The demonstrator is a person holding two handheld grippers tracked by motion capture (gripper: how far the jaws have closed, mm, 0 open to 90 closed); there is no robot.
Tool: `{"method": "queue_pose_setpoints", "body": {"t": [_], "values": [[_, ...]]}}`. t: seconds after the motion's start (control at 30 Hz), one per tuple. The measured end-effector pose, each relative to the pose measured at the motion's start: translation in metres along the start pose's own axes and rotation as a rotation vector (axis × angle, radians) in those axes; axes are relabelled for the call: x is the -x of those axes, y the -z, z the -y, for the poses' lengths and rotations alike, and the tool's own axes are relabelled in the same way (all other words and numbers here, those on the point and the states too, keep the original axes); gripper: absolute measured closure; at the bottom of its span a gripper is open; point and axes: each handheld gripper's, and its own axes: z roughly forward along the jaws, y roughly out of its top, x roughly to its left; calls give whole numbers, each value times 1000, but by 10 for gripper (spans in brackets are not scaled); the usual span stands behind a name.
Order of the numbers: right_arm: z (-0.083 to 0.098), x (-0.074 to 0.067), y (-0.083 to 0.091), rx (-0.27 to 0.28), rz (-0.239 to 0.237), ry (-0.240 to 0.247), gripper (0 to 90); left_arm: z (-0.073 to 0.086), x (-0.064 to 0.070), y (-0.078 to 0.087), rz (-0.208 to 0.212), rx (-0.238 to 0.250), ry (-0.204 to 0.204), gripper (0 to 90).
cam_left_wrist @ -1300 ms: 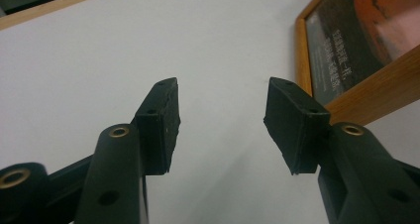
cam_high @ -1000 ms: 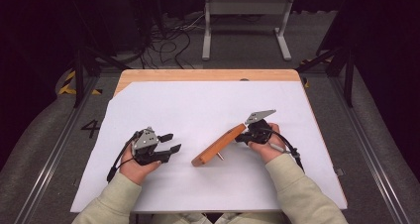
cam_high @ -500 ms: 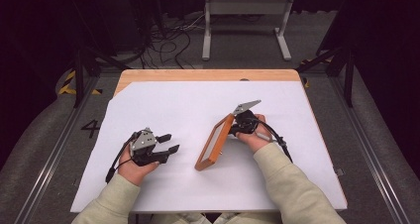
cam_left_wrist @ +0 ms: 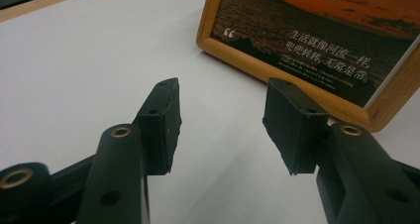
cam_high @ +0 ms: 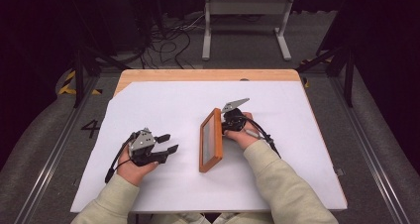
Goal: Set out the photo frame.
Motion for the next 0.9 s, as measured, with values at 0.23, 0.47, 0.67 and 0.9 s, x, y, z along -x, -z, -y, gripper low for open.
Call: {"method": "queue_pose_setpoints", "body": {"t": [0.23,0.47,0.67,0.9], "values": [[-2,-5,16,-27,61,15,880,-1,-2,1,-1,6,-1,484],[-6,-17,47,-33,152,-2,683,-3,-3,3,-10,14,16,475],[-11,-33,71,-56,187,8,521,-3,-3,5,-17,10,11,474],[-21,-51,95,-65,234,12,396,-3,-3,5,-21,6,20,471]]}}
